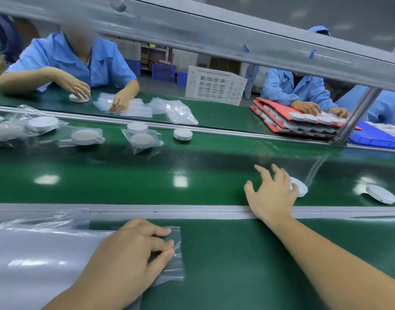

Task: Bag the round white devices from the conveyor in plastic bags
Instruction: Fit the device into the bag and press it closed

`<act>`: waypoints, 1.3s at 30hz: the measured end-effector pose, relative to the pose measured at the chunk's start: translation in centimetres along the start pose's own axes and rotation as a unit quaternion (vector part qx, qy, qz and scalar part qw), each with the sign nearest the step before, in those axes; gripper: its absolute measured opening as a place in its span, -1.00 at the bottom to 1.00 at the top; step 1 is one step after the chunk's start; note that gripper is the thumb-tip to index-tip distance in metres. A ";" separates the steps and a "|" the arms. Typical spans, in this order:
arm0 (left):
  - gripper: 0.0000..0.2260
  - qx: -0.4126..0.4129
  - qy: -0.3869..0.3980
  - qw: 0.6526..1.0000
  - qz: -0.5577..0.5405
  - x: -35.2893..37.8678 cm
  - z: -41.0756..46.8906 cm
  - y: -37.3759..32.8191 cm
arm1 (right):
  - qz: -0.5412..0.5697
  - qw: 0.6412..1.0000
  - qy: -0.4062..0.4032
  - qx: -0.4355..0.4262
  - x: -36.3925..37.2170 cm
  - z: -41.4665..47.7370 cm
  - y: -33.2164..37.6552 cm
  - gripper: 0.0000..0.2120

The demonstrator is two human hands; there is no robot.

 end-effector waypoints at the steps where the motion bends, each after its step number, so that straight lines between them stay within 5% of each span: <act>1: -0.69 0.001 -0.001 1.000 -0.003 0.0 0.0 0.0 | -0.059 0.997 0.043 0.038 -0.2 1.1 -2.1 -0.43; 4: -0.73 -0.001 0.008 1.000 0.008 0.1 0.1 0.2 | -0.015 0.983 0.146 0.109 -1.6 3.6 -8.6 -0.50; 7: -0.70 -0.012 0.012 1.000 0.006 0.2 0.1 0.4 | 0.055 0.990 0.099 0.078 -3.1 3.8 -11.7 -0.47; 11: -0.77 -0.010 0.017 1.000 -0.003 -0.1 0.0 0.2 | 0.116 0.985 0.027 -0.122 -4.1 1.6 -8.2 -0.58; 15: -0.81 -0.012 0.020 1.000 -0.002 -0.5 -0.1 -0.1 | 0.129 0.927 0.004 -0.353 -4.5 -3.5 -0.7 -0.78; 21: -0.86 -0.056 -0.041 0.994 -0.080 -1.4 -0.2 -0.4 | 0.204 0.865 0.009 -0.458 -5.5 -9.3 6.2 -0.79; 28: -0.89 -0.065 -0.070 0.979 -0.183 -1.7 0.0 -0.4 | 0.326 0.841 0.007 -0.432 -5.1 -14.0 7.8 -0.62; 30: -0.87 -0.045 -0.032 0.963 -0.264 -1.9 0.1 -0.9 | 0.380 0.833 0.002 -0.403 -5.4 -14.3 8.1 -0.62; 32: -0.62 -0.012 0.056 0.947 -0.317 -2.0 0.1 -1.5 | 0.444 0.822 0.018 -0.356 -5.8 -14.7 8.4 -0.59; 34: -0.44 0.014 0.092 0.964 -0.248 -1.8 -0.1 -1.7 | 0.502 0.809 0.056 -0.302 -5.9 -15.2 8.6 -0.66; 36: -0.48 0.037 0.066 0.985 -0.158 -1.6 -0.3 -1.9 | 0.548 0.794 0.116 -0.237 -5.9 -15.6 8.8 -0.77; 39: -0.46 0.030 0.022 0.983 -0.178 -1.6 -0.5 -2.3 | 0.562 0.790 0.145 -0.197 -5.9 -15.9 9.4 -0.78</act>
Point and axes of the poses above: each hand's wrist, its own z-axis towards the middle knuckle, its own x-axis out of the palm, y = z × x, the point moved 2 cm from there along z, towards the middle knuckle, and after that the axes turned 6 degrees about z, right-handed, at the moved point
